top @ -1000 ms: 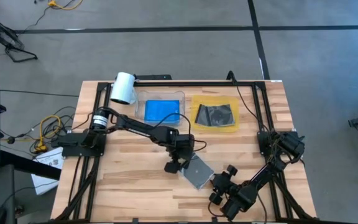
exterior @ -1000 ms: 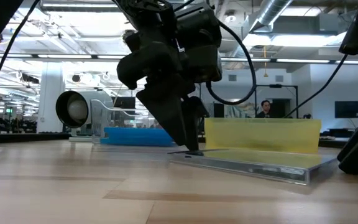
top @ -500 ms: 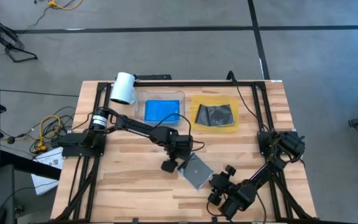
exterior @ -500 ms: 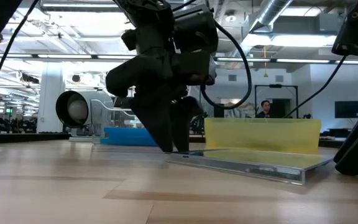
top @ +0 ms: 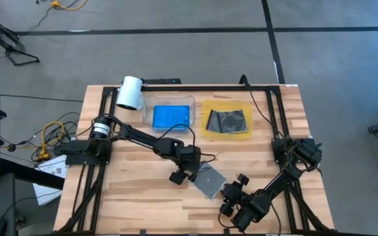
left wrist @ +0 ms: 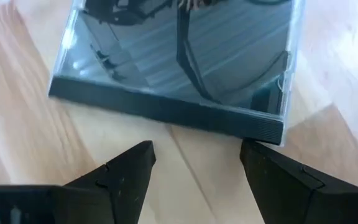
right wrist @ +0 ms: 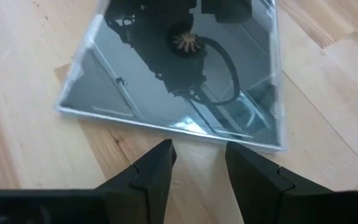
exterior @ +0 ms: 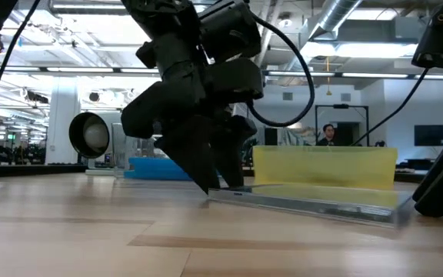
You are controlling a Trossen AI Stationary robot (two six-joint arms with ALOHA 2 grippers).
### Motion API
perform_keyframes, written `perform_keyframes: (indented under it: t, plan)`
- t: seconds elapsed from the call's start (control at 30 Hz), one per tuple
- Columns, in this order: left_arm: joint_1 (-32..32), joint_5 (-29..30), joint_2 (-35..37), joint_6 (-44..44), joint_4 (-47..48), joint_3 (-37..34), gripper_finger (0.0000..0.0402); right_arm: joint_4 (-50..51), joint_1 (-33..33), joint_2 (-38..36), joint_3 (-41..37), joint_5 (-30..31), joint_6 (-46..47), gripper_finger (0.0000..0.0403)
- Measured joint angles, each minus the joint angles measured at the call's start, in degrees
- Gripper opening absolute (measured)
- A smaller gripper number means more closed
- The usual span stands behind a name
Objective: Pick & place jewel cases by type
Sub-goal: Put the black CD case into the yellow bin
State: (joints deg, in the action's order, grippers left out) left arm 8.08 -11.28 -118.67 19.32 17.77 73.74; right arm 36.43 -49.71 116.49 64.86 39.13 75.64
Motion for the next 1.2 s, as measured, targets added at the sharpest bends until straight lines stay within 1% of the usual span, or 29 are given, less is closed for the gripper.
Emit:
perform_keyframes:
  t: [0.23,0.4,0.57,0.97,1.07,1.2]
  plan:
    - [-0.2,-5.3,-0.3,-0.5,-3.4,0.3,0.0243,-1.4,0.0,0.1,-0.1,0.9,-1.5,0.0149]
    - [-0.4,-6.5,-0.4,-1.9,-4.5,0.3,0.0243,-1.7,-0.1,0.0,-0.1,0.9,-1.6,0.0149]
    - [-1.2,-10.3,-0.4,-3.6,-5.2,0.3,0.0243,-1.7,-0.1,0.0,0.0,0.9,-1.6,0.0145]
    - [-1.6,-11.0,0.5,-4.1,-5.1,0.2,0.0243,-1.5,-0.9,0.0,0.0,-0.7,-2.5,0.0137]
    - [-1.6,-10.8,0.6,-4.1,-5.3,0.2,0.0243,-1.3,-1.1,-0.3,0.1,-3.0,-2.6,0.0141]
    - [-1.5,-7.3,0.9,-3.5,-5.2,0.1,0.0243,-0.1,-1.1,-1.8,0.1,-6.3,-2.2,0.0149]
